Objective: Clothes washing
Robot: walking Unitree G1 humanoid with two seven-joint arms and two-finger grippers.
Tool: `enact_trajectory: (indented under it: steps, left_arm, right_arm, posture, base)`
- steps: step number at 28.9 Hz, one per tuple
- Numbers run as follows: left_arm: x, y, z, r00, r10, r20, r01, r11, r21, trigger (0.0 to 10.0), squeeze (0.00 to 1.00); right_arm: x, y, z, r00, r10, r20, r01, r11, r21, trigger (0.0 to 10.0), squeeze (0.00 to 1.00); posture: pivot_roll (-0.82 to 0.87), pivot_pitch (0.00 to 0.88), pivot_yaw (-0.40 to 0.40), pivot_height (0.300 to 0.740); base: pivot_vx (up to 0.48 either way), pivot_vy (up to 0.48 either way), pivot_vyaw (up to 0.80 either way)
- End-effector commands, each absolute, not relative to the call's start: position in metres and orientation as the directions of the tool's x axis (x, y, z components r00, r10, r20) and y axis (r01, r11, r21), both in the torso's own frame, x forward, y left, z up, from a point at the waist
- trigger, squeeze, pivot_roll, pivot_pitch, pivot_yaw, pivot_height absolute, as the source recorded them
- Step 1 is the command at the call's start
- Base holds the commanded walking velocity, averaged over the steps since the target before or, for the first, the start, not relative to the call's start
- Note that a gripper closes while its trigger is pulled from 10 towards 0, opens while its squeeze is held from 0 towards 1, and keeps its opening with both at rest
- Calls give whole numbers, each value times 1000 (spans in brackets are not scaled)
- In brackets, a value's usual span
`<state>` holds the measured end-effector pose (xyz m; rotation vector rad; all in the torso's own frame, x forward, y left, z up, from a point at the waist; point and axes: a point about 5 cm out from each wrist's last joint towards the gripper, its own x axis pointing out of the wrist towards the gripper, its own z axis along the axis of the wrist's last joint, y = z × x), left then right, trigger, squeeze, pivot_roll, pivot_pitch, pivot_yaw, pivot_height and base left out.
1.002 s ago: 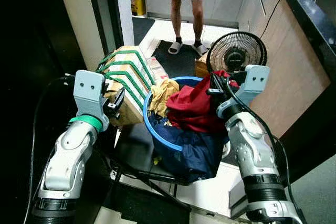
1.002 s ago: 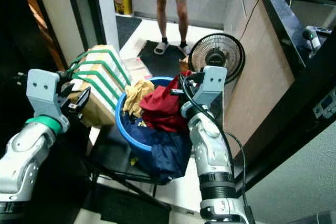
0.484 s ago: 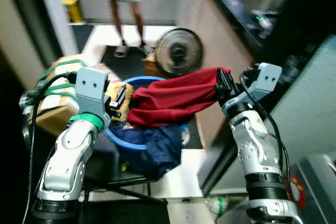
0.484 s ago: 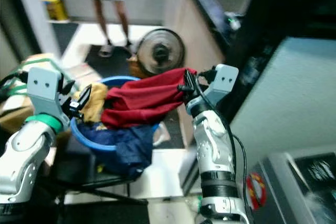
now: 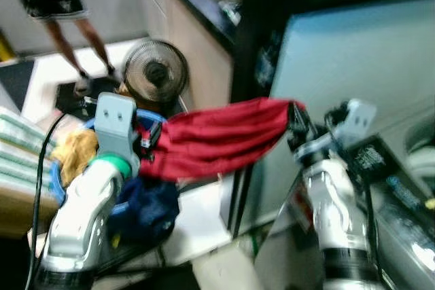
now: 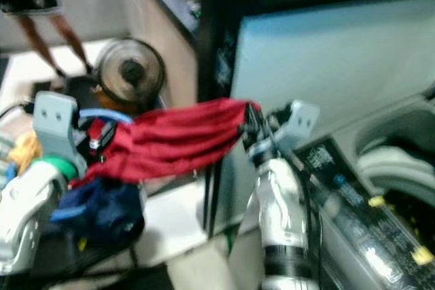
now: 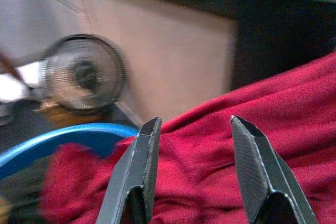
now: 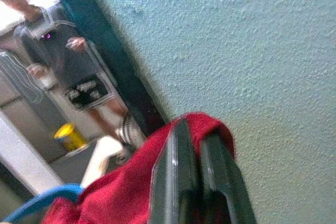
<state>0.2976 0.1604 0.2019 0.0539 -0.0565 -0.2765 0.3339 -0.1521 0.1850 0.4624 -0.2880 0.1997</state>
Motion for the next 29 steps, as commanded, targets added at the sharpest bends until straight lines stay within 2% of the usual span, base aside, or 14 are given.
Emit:
enact_trajectory:
  steps: [1, 8, 10, 13, 16, 20, 22, 23, 24, 26, 27, 29]
  left_arm:
    - [295, 163, 201, 961, -274, 37, 272, 961, 40, 10000, 0]
    - [295, 164, 206, 963, -264, 55, 264, 964, 2, 10000, 0]
    - [298, 170, 210, 972, -217, 90, 215, 976, 26, 10000, 0]
    - [300, 174, 211, 977, -186, 102, 183, 982, 38, 10000, 0]
    - [303, 180, 216, 983, -128, 131, 121, 991, 57, 10000, 0]
    - [304, 182, 219, 983, -108, 146, 100, 993, 62, 10000, 0]
    - [304, 182, 219, 983, -108, 146, 100, 993, 62, 10000, 0]
    - [303, 182, 220, 983, -107, 149, 100, 994, 54, 10000, 0]
    - [303, 182, 220, 983, -107, 149, 100, 994, 54, 10000, 0]
    - [301, 184, 219, 984, -98, 150, 91, 994, 52, 10000, 0]
    - [301, 184, 219, 984, -96, 150, 90, 995, 50, 10000, 0]
    - [300, 184, 218, 984, -96, 147, 90, 995, 49, 10000, 0]
  right_arm:
    - [334, -151, 188, 938, 113, 329, -252, 872, 421, 10000, 0]
    - [339, -148, 215, 911, 115, 396, -298, 848, 439, 10000, 0]
    - [347, -140, 246, 875, 139, 464, -354, 837, 418, 10000, 0]
    - [351, -136, 262, 857, 152, 492, -376, 838, 396, 10000, 0]
    - [370, -132, 313, 819, 140, 556, -377, 862, 339, 10000, 0]
    - [382, -150, 361, 792, 22, 611, -290, 893, 343, 10000, 0]
    - [382, -150, 361, 792, 22, 611, -290, 893, 343, 10000, 0]
    - [381, -158, 383, 757, -21, 653, -280, 893, 353, 10000, 0]
    - [381, -158, 383, 757, -21, 653, -280, 893, 353, 10000, 0]
    - [369, -171, 433, 641, -37, 766, -328, 890, 317, 10000, 0]
    - [366, -171, 440, 621, -20, 783, -347, 889, 298, 10000, 0]
    - [369, -166, 435, 633, 10, 774, -356, 892, 279, 10000, 0]
  posture:
    - [185, 2, 46, 740]
    - [185, 0, 44, 740]
    - [180, 0, 44, 740]
    - [180, 0, 44, 740]
    - [182, 0, 36, 740]
    - [187, 0, 28, 740]
    - [187, 0, 28, 740]
    - [189, 0, 22, 740]
    - [189, 0, 22, 740]
    - [191, 0, 11, 740]
    - [191, 0, 11, 740]
    - [193, 0, 6, 740]
  base:
    - [0, 0, -800]
    - [0, 0, -800]
    - [0, 0, -800]
    - [0, 0, -800]
    - [0, 0, -800]
    - [0, 0, -800]
    - [0, 0, -800]
    - [0, 0, -800]
    - [0, 0, -800]
    - [0, 0, -800]
    - [0, 0, -800]
    - [0, 0, -800]
